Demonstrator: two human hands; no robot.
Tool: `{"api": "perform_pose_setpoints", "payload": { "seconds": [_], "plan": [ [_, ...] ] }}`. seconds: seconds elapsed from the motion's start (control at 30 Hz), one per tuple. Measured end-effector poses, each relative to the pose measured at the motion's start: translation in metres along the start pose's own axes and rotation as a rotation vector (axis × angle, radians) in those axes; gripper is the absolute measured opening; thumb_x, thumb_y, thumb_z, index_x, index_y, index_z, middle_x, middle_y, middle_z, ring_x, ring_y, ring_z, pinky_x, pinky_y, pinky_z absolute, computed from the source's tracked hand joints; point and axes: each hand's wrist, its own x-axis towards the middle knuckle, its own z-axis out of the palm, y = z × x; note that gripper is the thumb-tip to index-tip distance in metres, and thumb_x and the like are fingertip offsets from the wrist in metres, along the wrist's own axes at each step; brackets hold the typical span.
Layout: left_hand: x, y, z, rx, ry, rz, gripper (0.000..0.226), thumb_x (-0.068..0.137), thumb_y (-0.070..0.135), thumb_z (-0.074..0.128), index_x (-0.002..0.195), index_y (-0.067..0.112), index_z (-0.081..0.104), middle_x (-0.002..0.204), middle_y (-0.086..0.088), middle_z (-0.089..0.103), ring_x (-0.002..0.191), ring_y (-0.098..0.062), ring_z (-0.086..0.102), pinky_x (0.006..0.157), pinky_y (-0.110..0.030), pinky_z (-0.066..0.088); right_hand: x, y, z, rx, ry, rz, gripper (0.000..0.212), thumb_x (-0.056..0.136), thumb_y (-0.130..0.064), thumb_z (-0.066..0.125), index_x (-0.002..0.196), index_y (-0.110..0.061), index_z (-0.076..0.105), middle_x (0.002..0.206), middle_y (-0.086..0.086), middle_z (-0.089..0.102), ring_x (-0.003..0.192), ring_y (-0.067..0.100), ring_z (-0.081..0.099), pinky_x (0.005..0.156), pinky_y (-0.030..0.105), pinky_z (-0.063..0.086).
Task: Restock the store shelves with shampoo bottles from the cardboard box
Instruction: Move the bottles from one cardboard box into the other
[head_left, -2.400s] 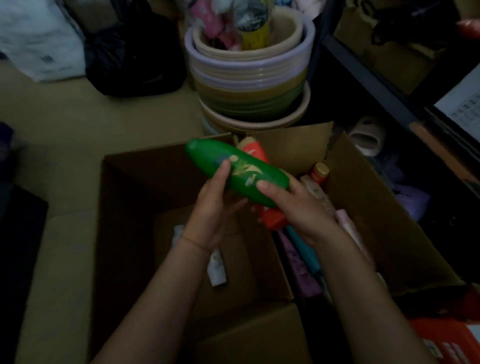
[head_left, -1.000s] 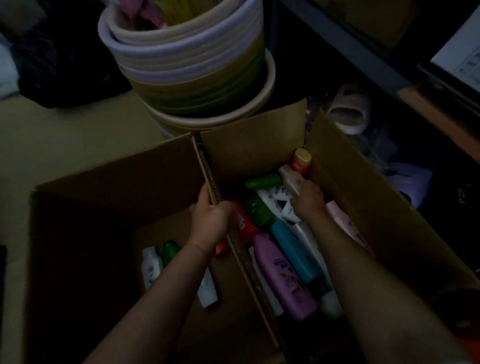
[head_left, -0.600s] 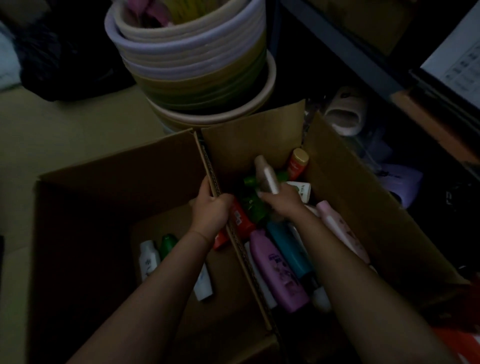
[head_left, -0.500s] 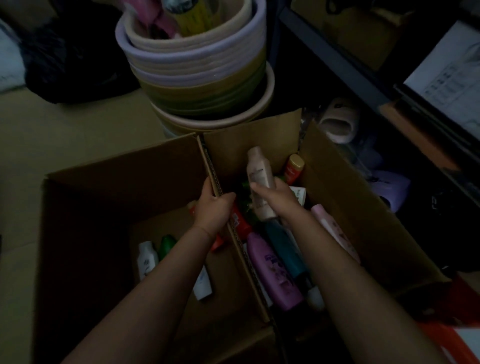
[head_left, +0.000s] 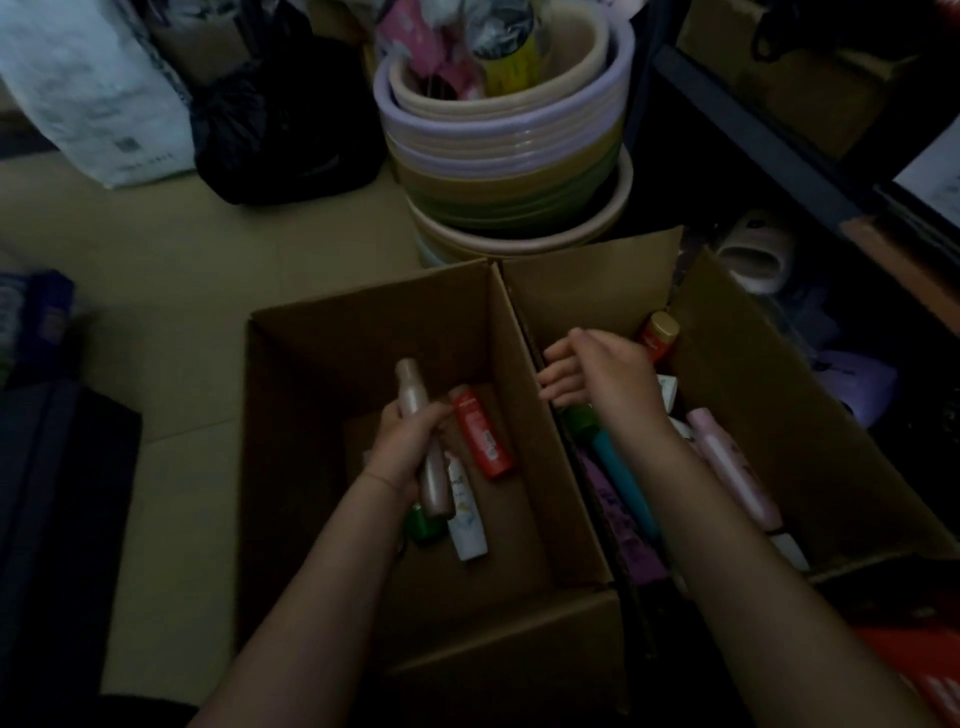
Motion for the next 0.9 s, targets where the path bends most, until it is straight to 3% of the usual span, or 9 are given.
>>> {"api": "perform_pose_setpoints", "payload": {
  "seconds": [0.13,0.23,0.3,0.37,0.5,0.6,0.7,0.8,0.9],
  "plan": [
    [0.011,-0.022,0.004,0.146,0.026,-0.079,0.057,0.088,0.040,0.068,0.135,0.019,0.043,0.112,-0.006,0.062,0.089,-0.022,0.063,0.070,-0.033,0.048,0.015,0.030,-0.029,0.005,0.094,0.172,0.034,0.104,-0.022,0.039,0.088,-0.006,0.064,0.070,0.010,0.067,0.057,0.020,0.063,0.057,0.028,0.051],
    [0.015,-0.020,0.037,0.154,-0.068,0.024,0.072,0.083,0.049,0.067,0.143,0.015,0.045,0.119,-0.008,0.064,0.097,-0.021,0.065,0.076,-0.031,0.051,0.034,0.054,-0.053,0.005,0.102,0.358,0.025,0.102,-0.015,0.040,0.101,-0.001,0.061,0.084,0.013,0.067,0.067,0.023,0.063,0.065,0.031,0.051],
    [0.007,-0.019,0.071,0.205,-0.129,0.090,0.089,0.074,0.058,0.068,0.149,0.021,0.038,0.136,-0.007,0.057,0.116,-0.024,0.061,0.095,-0.039,0.052,0.049,0.068,-0.064,-0.039,0.111,0.418,0.024,0.098,-0.016,0.046,0.108,-0.001,0.061,0.093,0.015,0.068,0.077,0.027,0.064,0.073,0.037,0.052],
    [-0.003,-0.029,0.102,0.268,-0.141,0.162,0.104,0.059,0.063,0.070,0.149,0.026,0.035,0.139,0.000,0.055,0.122,-0.022,0.057,0.107,-0.045,0.046,0.066,0.083,-0.070,-0.167,0.121,0.425,0.028,0.095,-0.020,0.052,0.113,-0.003,0.063,0.107,0.019,0.069,0.092,0.032,0.067,0.084,0.042,0.053],
    [0.000,-0.058,0.125,0.320,-0.011,0.252,0.065,0.065,0.042,0.071,0.127,0.033,0.054,0.114,0.004,0.068,0.104,-0.023,0.066,0.100,-0.046,0.051,0.067,0.122,-0.080,-0.660,0.078,0.444,0.045,0.095,-0.031,0.057,0.131,-0.004,0.056,0.129,0.017,0.061,0.116,0.035,0.058,0.091,0.035,0.047],
    [0.001,-0.060,0.123,0.229,-0.036,0.259,0.048,0.086,0.020,0.071,0.131,0.024,0.055,0.118,-0.001,0.068,0.107,-0.025,0.065,0.099,-0.048,0.052,0.051,0.153,-0.087,-0.713,-0.036,0.518,0.056,0.091,-0.036,0.066,0.130,0.001,0.051,0.128,0.014,0.060,0.113,0.033,0.059,0.093,0.036,0.049],
    [0.001,-0.061,0.122,0.206,-0.041,0.288,0.048,0.090,0.018,0.069,0.136,0.020,0.055,0.121,-0.003,0.067,0.110,-0.025,0.065,0.101,-0.050,0.051,0.043,0.172,-0.082,-0.853,-0.098,0.503,0.061,0.090,-0.033,0.065,0.139,-0.003,0.045,0.131,0.018,0.058,0.114,0.034,0.058,0.092,0.036,0.050],
    [-0.005,-0.061,0.126,0.198,-0.024,0.275,0.041,0.092,0.014,0.066,0.132,0.019,0.056,0.117,-0.003,0.067,0.108,-0.025,0.064,0.101,-0.049,0.051,0.034,0.191,-0.075,-0.832,-0.053,0.488,0.057,0.092,-0.022,0.060,0.143,-0.006,0.041,0.132,0.017,0.058,0.115,0.031,0.059,0.084,0.030,0.048],
    [-0.005,-0.059,0.128,0.200,-0.014,0.274,0.044,0.093,0.014,0.066,0.135,0.019,0.054,0.120,-0.005,0.066,0.109,-0.027,0.063,0.102,-0.049,0.050,0.022,0.204,-0.082,-0.747,0.032,0.429,0.055,0.087,-0.028,0.063,0.136,-0.010,0.048,0.121,0.012,0.063,0.105,0.029,0.063,0.073,0.027,0.043]
  ]
}}
